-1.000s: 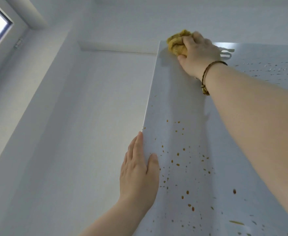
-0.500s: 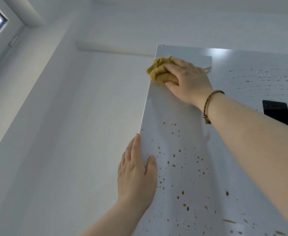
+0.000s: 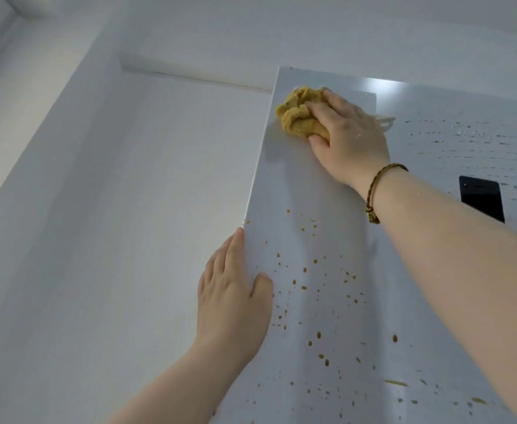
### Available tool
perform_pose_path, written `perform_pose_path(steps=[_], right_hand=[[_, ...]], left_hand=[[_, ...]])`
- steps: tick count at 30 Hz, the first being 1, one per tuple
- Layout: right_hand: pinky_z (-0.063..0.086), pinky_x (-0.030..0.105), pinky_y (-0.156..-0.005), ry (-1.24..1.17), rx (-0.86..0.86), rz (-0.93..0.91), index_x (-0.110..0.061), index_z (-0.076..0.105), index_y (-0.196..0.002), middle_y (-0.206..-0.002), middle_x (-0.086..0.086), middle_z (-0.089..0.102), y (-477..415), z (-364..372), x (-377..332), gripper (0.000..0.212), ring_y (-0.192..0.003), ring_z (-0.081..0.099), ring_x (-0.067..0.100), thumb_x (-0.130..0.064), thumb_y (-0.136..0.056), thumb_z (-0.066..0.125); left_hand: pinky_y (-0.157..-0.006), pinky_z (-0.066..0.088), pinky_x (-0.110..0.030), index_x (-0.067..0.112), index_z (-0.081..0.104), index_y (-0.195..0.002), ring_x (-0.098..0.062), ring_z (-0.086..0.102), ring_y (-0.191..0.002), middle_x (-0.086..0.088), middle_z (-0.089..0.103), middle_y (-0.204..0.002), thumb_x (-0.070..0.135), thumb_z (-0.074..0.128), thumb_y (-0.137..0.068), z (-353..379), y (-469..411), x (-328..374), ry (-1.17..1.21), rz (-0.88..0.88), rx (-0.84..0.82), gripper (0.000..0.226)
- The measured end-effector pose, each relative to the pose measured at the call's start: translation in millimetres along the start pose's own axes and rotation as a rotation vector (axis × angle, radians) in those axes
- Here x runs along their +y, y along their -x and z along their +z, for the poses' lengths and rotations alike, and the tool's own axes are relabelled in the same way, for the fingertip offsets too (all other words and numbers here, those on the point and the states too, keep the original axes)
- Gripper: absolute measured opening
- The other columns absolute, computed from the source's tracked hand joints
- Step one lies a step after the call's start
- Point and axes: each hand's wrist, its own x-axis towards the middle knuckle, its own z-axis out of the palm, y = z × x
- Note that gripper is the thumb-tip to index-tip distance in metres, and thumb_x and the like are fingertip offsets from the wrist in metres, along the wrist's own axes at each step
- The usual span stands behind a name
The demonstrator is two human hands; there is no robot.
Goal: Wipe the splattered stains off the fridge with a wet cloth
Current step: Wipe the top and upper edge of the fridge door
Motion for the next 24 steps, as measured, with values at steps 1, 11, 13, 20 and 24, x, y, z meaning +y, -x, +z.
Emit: perform_pose_path(steps=[1, 11, 13, 20, 24], right_hand=[[0.013, 0.037, -0.113, 0.008, 0.004, 0.020, -0.027, 0.029, -0.142, -0.155, -0.001, 0.012, 4, 3, -5, 0.050, -0.140, 0.018, 0.022, -0.027, -0.094, 0.041], [0.017, 0.036, -0.113, 0.056, -0.078, -0.260, -0.026, 0.032, -0.141, -0.154, -0.003, 0.018, 12, -11, 36, 0.051, -0.139, 0.022, 0.021, -0.022, -0.093, 0.046], [0.019, 0.037, -0.113, 0.055, -0.051, -0.120, -0.026, 0.031, -0.142, -0.154, -0.002, 0.016, 4, -24, 68, 0.050, -0.139, 0.022, 0.023, -0.023, -0.094, 0.043], [0.018, 0.039, -0.111, 0.032, -0.006, 0.133, -0.025, 0.026, -0.143, -0.155, 0.000, 0.012, 20, -46, 141, 0.050, -0.139, 0.018, 0.026, -0.025, -0.095, 0.039], [0.016, 0.036, -0.111, -0.010, -0.066, -0.283, -0.028, 0.034, -0.140, -0.153, -0.002, 0.021, 63, -37, 136, 0.050, -0.138, 0.023, 0.023, -0.023, -0.092, 0.047]], left_hand=[[-0.108, -0.002, -0.016, 0.028, 0.001, -0.145, 0.004, 0.001, -0.136, 0.019, 0.005, -0.151, 0.019, 0.034, -0.093, -1, -1, 0, 0.000, 0.005, 0.009, 0.062], [-0.104, 0.014, -0.026, 0.014, 0.048, -0.130, -0.009, 0.026, -0.126, -0.002, 0.050, -0.134, 0.031, 0.035, -0.077, 45, 11, 40, -0.191, 0.568, 0.078, 0.058], [-0.101, 0.019, -0.031, 0.012, 0.054, -0.123, -0.011, 0.034, -0.120, -0.005, 0.058, -0.127, 0.030, 0.037, -0.076, 58, 14, 53, -0.244, 0.630, 0.067, 0.053], [-0.109, -0.004, -0.025, 0.023, 0.036, -0.138, -0.012, 0.022, -0.138, -0.002, 0.033, -0.148, 0.040, 0.015, -0.079, 91, 11, 90, -0.472, 0.517, -0.005, 0.066], [-0.106, -0.016, -0.030, 0.026, 0.019, -0.144, -0.014, 0.008, -0.143, -0.002, 0.019, -0.153, 0.051, -0.001, -0.076, 119, 19, 114, -0.599, 0.443, 0.072, 0.075]])
